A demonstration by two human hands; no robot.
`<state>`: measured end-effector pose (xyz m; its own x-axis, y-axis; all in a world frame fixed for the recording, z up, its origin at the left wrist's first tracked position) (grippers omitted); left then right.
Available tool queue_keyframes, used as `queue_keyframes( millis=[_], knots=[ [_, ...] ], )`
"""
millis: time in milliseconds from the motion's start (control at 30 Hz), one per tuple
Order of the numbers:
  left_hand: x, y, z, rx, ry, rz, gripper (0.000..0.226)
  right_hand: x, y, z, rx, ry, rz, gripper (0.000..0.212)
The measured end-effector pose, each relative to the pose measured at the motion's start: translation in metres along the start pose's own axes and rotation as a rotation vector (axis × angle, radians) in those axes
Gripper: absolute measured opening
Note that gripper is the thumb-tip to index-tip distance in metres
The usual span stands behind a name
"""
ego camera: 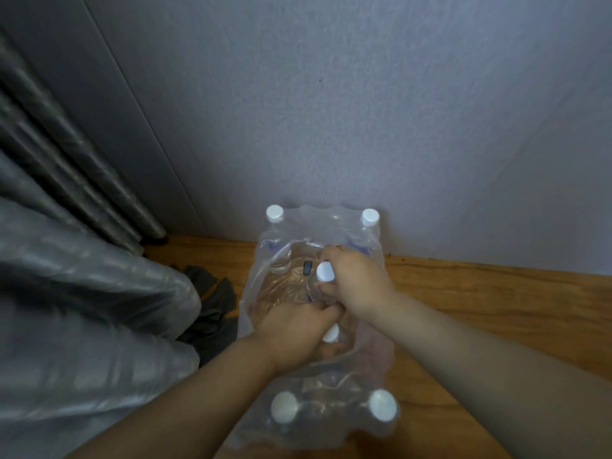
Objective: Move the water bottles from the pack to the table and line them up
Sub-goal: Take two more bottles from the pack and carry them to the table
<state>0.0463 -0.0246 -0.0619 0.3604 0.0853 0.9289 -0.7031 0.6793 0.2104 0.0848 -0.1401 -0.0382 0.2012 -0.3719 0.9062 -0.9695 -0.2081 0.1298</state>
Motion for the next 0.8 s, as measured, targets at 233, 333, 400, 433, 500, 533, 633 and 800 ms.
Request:
queue_keyframes(
  millis=[233,333,400,433,500,533,633,800],
  knots=[
    [0.053,0.032,-0.014,0.221,-0.04,0.111,0.041,0.029,0.004,-0.018,-0.016,-0.053,-0.002,0.029],
    [0.098,0.052,-0.009,0.331,-0.02,0.168,0.031,0.061,0.014,-0.036,-0.036,-0.083,-0.012,0.028],
    [0.137,0.069,0.0,0.382,0.003,0.224,0.025,0.089,0.022,-0.052,-0.042,-0.095,-0.016,0.028],
    [0.158,0.078,0.005,0.41,0.02,0.255,0.024,0.105,0.027,-0.061,-0.04,-0.091,-0.012,0.029],
    [0.202,0.096,0.017,0.466,0.046,0.312,0.025,0.142,0.036,-0.083,-0.029,-0.074,-0.01,0.032],
    [0.224,0.106,0.023,0.482,0.045,0.33,0.025,0.162,0.041,-0.095,-0.027,-0.063,-0.016,0.034],
    [0.292,0.142,0.044,0.538,0.042,0.334,0.025,0.226,0.058,-0.136,-0.017,-0.071,-0.008,0.033],
    [0.408,0.219,0.081,0.612,0.076,0.325,0.027,0.34,0.091,-0.213,-0.021,-0.071,-0.01,0.027]
  ],
)
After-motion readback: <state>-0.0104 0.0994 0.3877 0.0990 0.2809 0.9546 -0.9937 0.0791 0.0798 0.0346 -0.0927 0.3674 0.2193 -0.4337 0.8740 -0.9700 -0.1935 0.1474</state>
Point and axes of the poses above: each hand's wrist, its own y-axis away from the middle knuckle, its own x-axis out of the back of the hand, z = x × y, the point moved 3 cm from there along -y, towards the middle knuckle, and after that the axes turned 7 degrees about x, right-handed, at the moved point
